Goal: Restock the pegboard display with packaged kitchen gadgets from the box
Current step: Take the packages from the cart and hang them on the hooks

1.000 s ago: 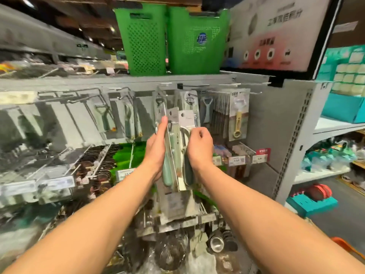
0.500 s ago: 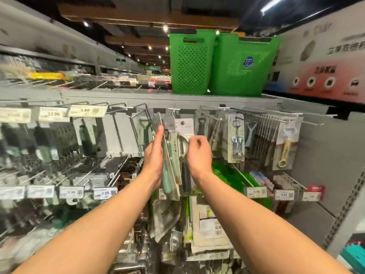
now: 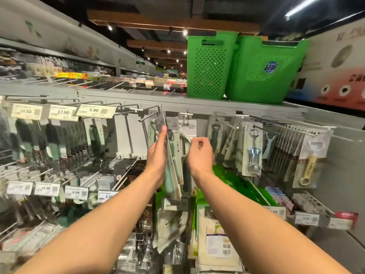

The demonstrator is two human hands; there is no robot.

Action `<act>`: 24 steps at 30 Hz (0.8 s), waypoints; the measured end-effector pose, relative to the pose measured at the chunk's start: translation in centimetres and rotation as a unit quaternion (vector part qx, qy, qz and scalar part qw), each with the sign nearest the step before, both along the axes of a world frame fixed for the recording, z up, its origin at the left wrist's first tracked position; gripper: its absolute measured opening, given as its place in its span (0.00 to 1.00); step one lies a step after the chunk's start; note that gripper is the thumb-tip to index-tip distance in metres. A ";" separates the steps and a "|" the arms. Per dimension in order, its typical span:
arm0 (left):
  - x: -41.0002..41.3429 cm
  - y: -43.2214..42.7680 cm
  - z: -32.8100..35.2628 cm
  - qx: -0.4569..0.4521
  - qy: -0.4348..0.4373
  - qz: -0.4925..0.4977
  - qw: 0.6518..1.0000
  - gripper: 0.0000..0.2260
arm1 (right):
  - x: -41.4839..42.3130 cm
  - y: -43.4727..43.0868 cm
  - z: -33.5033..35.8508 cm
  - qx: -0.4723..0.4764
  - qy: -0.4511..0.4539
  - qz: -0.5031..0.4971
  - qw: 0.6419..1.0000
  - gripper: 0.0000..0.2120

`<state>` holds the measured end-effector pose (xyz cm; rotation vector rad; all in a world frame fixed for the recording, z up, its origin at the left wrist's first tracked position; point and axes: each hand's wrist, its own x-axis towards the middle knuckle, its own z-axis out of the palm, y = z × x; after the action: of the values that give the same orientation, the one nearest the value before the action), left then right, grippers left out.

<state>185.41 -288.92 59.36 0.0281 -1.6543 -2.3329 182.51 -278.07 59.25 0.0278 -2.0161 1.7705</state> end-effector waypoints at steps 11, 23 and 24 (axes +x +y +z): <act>-5.0 -0.8 -1.0 -0.014 -0.012 -0.003 1.000 0.41 | -4.7 -0.5 -0.5 0.015 -0.032 -0.017 0.999 0.08; -5.4 -1.8 -2.3 -0.023 -0.034 0.052 0.998 0.35 | -3.5 -0.8 -0.6 0.018 0.033 -0.079 0.996 0.03; -4.6 -1.7 -2.0 -0.046 -0.023 0.061 0.997 0.29 | -2.8 -0.9 -0.8 0.038 0.070 -0.070 0.994 0.03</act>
<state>180.83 -290.59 57.31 0.1602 -1.7296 -2.1789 179.72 -278.98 58.40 0.0313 -1.9350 1.5613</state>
